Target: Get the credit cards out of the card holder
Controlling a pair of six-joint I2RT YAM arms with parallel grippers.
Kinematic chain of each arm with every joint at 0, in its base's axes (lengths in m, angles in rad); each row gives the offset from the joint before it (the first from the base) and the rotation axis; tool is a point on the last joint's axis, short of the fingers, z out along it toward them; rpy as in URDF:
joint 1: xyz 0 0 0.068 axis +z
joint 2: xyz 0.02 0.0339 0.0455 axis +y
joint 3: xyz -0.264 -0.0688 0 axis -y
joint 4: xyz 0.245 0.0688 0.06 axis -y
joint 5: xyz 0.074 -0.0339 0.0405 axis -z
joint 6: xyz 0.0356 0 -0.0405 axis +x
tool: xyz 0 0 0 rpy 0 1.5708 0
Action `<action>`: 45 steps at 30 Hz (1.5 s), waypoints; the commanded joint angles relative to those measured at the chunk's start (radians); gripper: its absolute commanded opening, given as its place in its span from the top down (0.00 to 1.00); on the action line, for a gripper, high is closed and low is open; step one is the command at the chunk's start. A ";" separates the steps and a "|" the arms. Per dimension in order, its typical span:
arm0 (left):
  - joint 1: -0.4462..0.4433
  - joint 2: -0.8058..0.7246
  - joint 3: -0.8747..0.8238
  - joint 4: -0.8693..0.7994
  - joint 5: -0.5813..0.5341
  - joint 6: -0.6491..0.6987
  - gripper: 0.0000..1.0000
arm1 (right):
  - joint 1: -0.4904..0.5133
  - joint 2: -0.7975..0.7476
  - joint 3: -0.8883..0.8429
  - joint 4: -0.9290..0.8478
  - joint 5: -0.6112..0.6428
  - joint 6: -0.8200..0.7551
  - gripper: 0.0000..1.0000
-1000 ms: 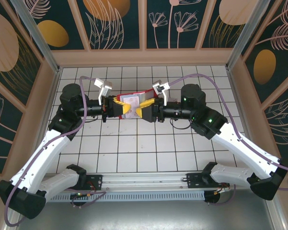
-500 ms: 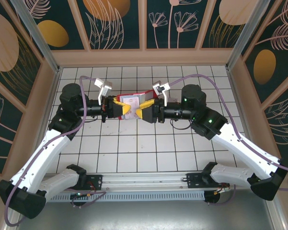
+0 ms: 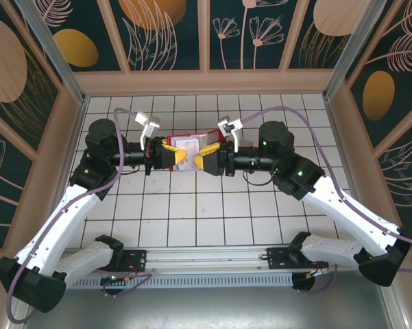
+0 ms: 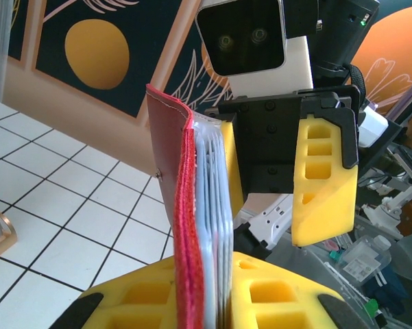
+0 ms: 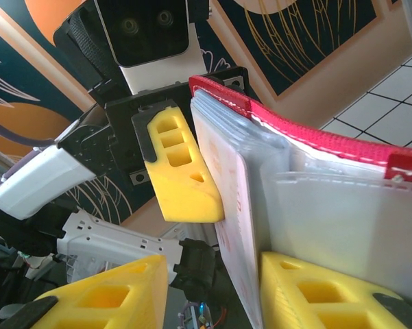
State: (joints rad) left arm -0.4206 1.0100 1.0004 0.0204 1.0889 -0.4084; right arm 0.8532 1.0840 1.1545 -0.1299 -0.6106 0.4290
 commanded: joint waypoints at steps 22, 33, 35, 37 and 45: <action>-0.009 0.004 0.004 0.032 -0.064 0.018 0.75 | 0.055 -0.004 -0.030 0.086 -0.053 0.010 0.89; -0.009 -0.027 0.003 0.010 -0.015 0.053 0.73 | 0.001 -0.070 -0.055 0.016 -0.020 -0.013 0.98; -0.008 -0.029 0.003 0.009 0.008 0.060 0.78 | -0.009 -0.081 -0.061 0.009 -0.031 -0.016 0.98; -0.009 -0.034 0.004 0.014 0.026 0.063 0.83 | -0.013 -0.087 -0.061 0.002 -0.037 -0.018 0.98; -0.009 -0.034 0.012 0.037 0.069 0.061 0.97 | -0.034 -0.093 -0.063 -0.012 -0.046 -0.025 0.97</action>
State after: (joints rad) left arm -0.4362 0.9936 1.0004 0.0269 1.1252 -0.3679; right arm 0.8413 1.0348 1.0966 -0.1452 -0.6353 0.4175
